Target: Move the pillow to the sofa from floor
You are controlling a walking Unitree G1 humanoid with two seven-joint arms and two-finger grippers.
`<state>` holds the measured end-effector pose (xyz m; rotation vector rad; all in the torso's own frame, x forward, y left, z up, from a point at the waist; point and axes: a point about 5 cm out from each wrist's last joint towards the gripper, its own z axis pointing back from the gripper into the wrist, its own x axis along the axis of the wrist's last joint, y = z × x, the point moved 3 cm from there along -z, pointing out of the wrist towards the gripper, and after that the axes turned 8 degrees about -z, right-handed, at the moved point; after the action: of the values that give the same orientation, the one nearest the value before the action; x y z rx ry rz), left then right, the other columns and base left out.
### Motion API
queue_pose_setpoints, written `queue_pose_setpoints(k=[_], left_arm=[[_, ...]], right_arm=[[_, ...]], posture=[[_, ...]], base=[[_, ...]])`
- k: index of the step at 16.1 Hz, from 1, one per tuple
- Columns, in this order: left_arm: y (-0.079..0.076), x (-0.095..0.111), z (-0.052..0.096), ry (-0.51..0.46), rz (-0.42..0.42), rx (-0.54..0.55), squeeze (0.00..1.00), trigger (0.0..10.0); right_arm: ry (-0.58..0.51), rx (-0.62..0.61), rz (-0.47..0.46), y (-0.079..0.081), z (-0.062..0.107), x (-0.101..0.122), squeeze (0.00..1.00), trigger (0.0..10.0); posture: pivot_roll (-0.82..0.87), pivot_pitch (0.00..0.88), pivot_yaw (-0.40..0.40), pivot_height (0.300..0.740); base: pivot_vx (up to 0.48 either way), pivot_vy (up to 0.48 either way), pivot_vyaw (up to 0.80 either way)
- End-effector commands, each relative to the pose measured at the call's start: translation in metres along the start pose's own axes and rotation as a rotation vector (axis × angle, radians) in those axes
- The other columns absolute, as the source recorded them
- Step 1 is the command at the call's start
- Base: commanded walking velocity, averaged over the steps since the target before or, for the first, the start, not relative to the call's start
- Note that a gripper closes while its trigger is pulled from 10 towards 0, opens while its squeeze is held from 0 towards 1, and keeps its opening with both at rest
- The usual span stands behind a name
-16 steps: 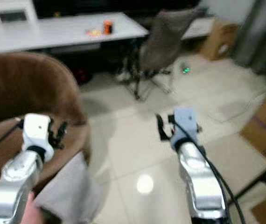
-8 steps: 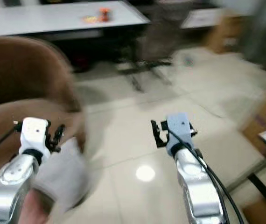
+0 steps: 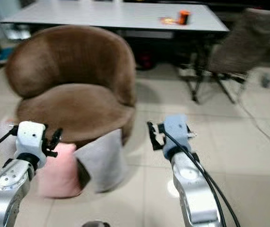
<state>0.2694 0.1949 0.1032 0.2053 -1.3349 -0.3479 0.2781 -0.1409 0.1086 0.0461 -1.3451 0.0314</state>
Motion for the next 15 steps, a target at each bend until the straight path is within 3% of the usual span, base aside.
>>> queue_pose_setpoints(k=[1, 2, 3, 6, 8, 10, 13, 15], left_arm=[[-0.001, 0.009, -0.002, -0.045, -0.013, -0.022, 0.0, 10.0], [-0.002, 0.011, -0.003, -0.064, -0.009, -0.035, 0.0, 10.0], [-0.004, 0.012, -0.004, -0.071, -0.013, -0.054, 0.0, 10.0], [-0.003, 0.015, -0.004, -0.079, -0.004, -0.052, 0.0, 10.0], [0.005, 0.014, -0.006, -0.09, -0.061, -0.004, 0.0, 10.0], [0.007, 0.012, -0.006, -0.086, -0.053, 0.014, 0.0, 10.0], [0.007, 0.014, 0.001, -0.094, -0.031, -0.01, 0.0, 10.0], [0.008, 0.013, 0.003, -0.096, -0.032, -0.007, 0.0, 10.0]], right_arm=[[-0.006, -0.045, -0.028, -0.006, 0.003, 0.001, 0.74, 10.0], [-0.007, -0.08, -0.037, -0.011, 0.007, -0.001, 0.8, 10.0], [-0.026, -0.117, -0.015, -0.016, 0.01, 0.0, 1.0, 10.0], [-0.044, -0.126, -0.071, -0.019, 0.011, -0.002, 1.0, 10.0], [-0.059, -0.129, -0.044, -0.018, 0.007, 0.0, 1.0, 10.0], [-0.097, -0.203, -0.016, -0.023, 0.005, 0.001, 1.0, 10.0], [-0.014, -0.084, -0.074, -0.008, -0.004, -0.008, 1.0, 10.0], [-0.021, -0.049, -0.093, -0.002, -0.007, -0.006, 1.0, 10.0]], posture=[[-0.14, 0.0, 0.053, 0.74], [-0.15, 0.0, 0.059, 0.74], [-0.15, 0.0, 0.059, 0.74], [-0.13, 0.0, 0.061, 0.74], [-0.11, 0.0, 0.048, 0.74], [-0.1, 0.0, 0.035, 0.74], [-0.06, 0.0, -0.004, 0.74], [-0.05, 0.0, -0.007, 0.74]], base=[[0.0, 0.0, 0.8], [0.0, 0.0, 0.8], [0.0, 0.0, 0.8], [0.0, 0.0, 0.8], [0.0, 0.0, 0.8], [0.0, 0.0, 0.0], [0.0, 0.0, 0.0], [0.0, 0.0, 0.8]])
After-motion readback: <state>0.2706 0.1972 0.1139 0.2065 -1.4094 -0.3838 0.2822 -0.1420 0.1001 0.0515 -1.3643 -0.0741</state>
